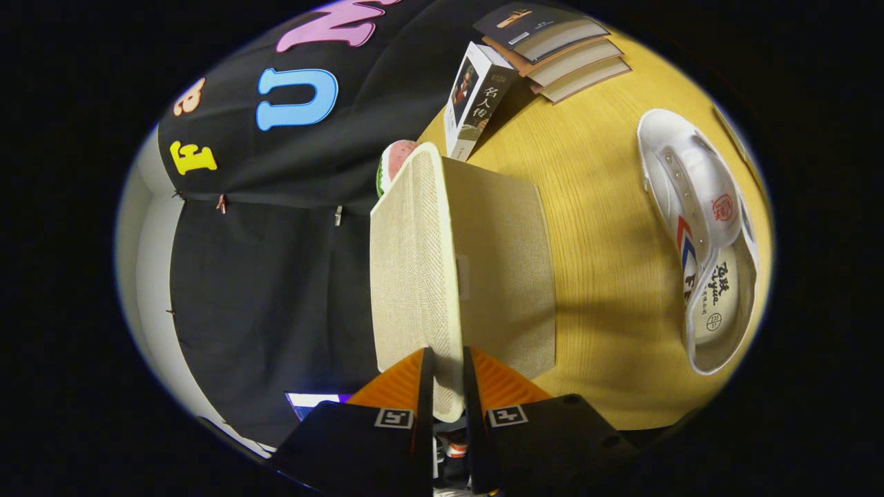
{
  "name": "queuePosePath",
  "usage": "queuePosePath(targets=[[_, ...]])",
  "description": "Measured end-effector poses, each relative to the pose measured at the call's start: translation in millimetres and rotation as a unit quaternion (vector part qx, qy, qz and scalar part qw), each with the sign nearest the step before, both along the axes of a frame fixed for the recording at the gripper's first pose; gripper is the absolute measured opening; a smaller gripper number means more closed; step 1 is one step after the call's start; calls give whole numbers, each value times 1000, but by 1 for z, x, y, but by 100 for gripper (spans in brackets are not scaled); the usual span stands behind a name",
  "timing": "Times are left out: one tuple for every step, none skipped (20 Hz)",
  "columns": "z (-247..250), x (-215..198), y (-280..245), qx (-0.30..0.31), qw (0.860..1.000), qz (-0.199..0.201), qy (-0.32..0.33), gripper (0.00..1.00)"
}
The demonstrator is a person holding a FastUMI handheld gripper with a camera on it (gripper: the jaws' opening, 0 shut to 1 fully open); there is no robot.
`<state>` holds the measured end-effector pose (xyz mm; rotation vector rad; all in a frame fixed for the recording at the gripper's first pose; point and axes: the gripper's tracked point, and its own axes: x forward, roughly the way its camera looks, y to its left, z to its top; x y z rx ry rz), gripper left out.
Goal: Open the storage box then place both shoes into the box .Put the left shoe in first, then the right shoe, with the right side of both shoes facing outward in a uniform manner.
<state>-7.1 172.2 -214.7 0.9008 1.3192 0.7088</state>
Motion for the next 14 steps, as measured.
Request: queuePosePath(targets=[[10,3,-14,3,1000,-5,1,22],[6,2,1,5,1000,-3,1,11],[9,-1,-1,2,1000,6,0,8],[10,1,1,-2,1000,5,-4,6],[12,0,2,-3,1000,11,-7,5],[16,0,1,-6,1000,13,-9,5],[21,0,2,-8,1000,11,-11,5],[28,0,3,-8,1000,9,-11,5],[37,1,5,-4,1000,4,-12,5],[48,1,8,-1,1000,0,-16,5],[59,2,9,0,1000,-3,-22,5],[67,3,12,2,1000,-6,-28,5],[78,3,15,4,999,-10,-34,5],[86,4,19,3,999,-14,-41,5]])
